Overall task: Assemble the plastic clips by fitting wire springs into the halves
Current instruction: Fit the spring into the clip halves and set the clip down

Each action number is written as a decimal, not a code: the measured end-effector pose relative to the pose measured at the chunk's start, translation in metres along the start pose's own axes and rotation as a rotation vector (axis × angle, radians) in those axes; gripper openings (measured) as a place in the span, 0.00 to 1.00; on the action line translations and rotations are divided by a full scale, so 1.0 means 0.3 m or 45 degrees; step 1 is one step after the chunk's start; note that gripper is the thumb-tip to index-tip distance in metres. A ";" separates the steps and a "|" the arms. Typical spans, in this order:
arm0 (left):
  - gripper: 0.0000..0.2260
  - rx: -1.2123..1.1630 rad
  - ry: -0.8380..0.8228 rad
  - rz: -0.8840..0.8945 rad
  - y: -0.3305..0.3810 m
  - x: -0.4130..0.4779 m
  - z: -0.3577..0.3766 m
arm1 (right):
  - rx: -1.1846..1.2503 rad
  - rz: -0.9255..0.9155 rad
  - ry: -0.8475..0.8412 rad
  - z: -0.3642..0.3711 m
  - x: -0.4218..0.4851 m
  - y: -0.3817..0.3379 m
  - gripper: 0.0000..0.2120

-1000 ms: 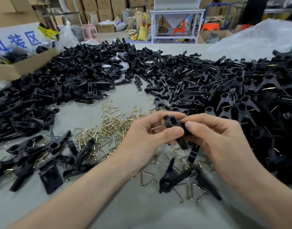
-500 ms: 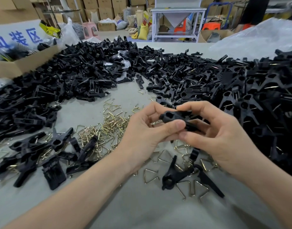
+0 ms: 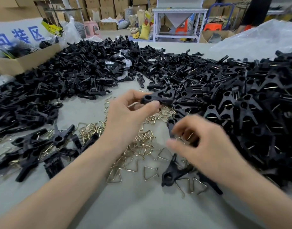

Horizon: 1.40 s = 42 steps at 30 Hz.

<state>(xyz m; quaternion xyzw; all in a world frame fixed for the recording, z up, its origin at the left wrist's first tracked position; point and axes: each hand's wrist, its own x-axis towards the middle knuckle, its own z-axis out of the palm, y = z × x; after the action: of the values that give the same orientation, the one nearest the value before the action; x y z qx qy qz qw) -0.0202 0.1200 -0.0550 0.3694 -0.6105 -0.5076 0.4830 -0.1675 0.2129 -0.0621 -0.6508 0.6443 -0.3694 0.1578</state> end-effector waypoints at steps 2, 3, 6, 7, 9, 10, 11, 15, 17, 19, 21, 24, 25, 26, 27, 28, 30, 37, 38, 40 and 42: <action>0.06 -0.007 0.053 0.013 -0.009 0.007 0.000 | -0.329 -0.095 -0.231 0.051 -0.010 -0.017 0.14; 0.07 0.012 0.055 0.031 -0.016 0.007 0.003 | -0.346 -0.095 -0.264 0.065 -0.007 -0.025 0.11; 0.10 0.090 0.028 0.112 -0.035 0.003 0.015 | -0.223 -0.047 -0.271 0.058 -0.004 -0.033 0.03; 0.11 0.096 0.009 0.128 -0.037 0.001 0.018 | -0.182 -0.030 -0.295 0.050 -0.005 -0.031 0.04; 0.12 0.107 -0.029 0.143 -0.044 -0.002 0.020 | -0.071 0.030 -0.261 0.028 -0.010 -0.029 0.07; 0.13 0.109 -0.055 0.149 -0.046 -0.004 0.021 | 0.011 0.073 -0.189 0.013 -0.008 -0.025 0.08; 0.14 0.109 -0.086 0.152 -0.047 -0.007 0.022 | 0.097 0.122 -0.091 -0.002 -0.001 -0.015 0.08; 0.15 0.107 -0.246 0.163 -0.046 -0.021 0.037 | 0.737 0.335 0.275 -0.060 0.039 0.025 0.04; 0.14 0.036 -0.267 0.160 -0.046 -0.022 0.038 | 1.098 0.432 0.331 -0.076 0.045 0.030 0.05; 0.14 -0.015 -0.258 0.157 -0.046 -0.017 0.034 | 1.167 0.425 0.306 -0.077 0.044 0.026 0.05; 0.14 -0.025 -0.254 0.161 -0.043 -0.016 0.034 | 1.177 0.398 0.282 -0.075 0.044 0.017 0.04; 0.13 -0.015 -0.257 0.166 -0.049 -0.020 0.036 | 1.298 0.383 0.314 -0.090 0.048 0.013 0.06; 0.13 0.003 -0.259 0.176 -0.049 -0.023 0.038 | 1.344 0.377 0.321 -0.096 0.051 0.013 0.08; 0.13 0.026 -0.261 0.189 -0.049 -0.025 0.041 | 1.388 0.376 0.321 -0.101 0.054 0.015 0.09; 0.14 0.042 -0.263 0.200 -0.049 -0.028 0.043 | 1.427 0.381 0.315 -0.102 0.056 0.016 0.10; 0.15 0.047 -0.266 0.205 -0.050 -0.031 0.046 | 1.452 0.389 0.301 -0.100 0.056 0.015 0.10; 0.18 0.036 -0.289 0.196 -0.050 -0.037 0.053 | 1.440 0.415 0.261 -0.087 0.053 0.014 0.08; 0.20 -0.020 -0.343 0.178 -0.046 -0.037 0.060 | 1.428 0.605 0.264 -0.055 0.045 0.033 0.06; 0.20 -0.023 -0.347 0.182 -0.045 -0.037 0.062 | 1.437 0.613 0.264 -0.049 0.044 0.032 0.06; 0.21 -0.022 -0.358 0.195 -0.047 -0.037 0.064 | 1.452 0.623 0.258 -0.038 0.042 0.027 0.06; 0.21 -0.026 -0.359 0.201 -0.053 -0.035 0.062 | 1.486 0.630 0.275 -0.035 0.041 0.025 0.06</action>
<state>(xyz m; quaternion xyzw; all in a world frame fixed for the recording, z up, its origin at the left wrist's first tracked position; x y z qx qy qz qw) -0.0361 0.1313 -0.0732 0.2403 -0.6941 -0.5210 0.4347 -0.1815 0.2030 -0.0567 -0.2490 0.4807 -0.6755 0.5006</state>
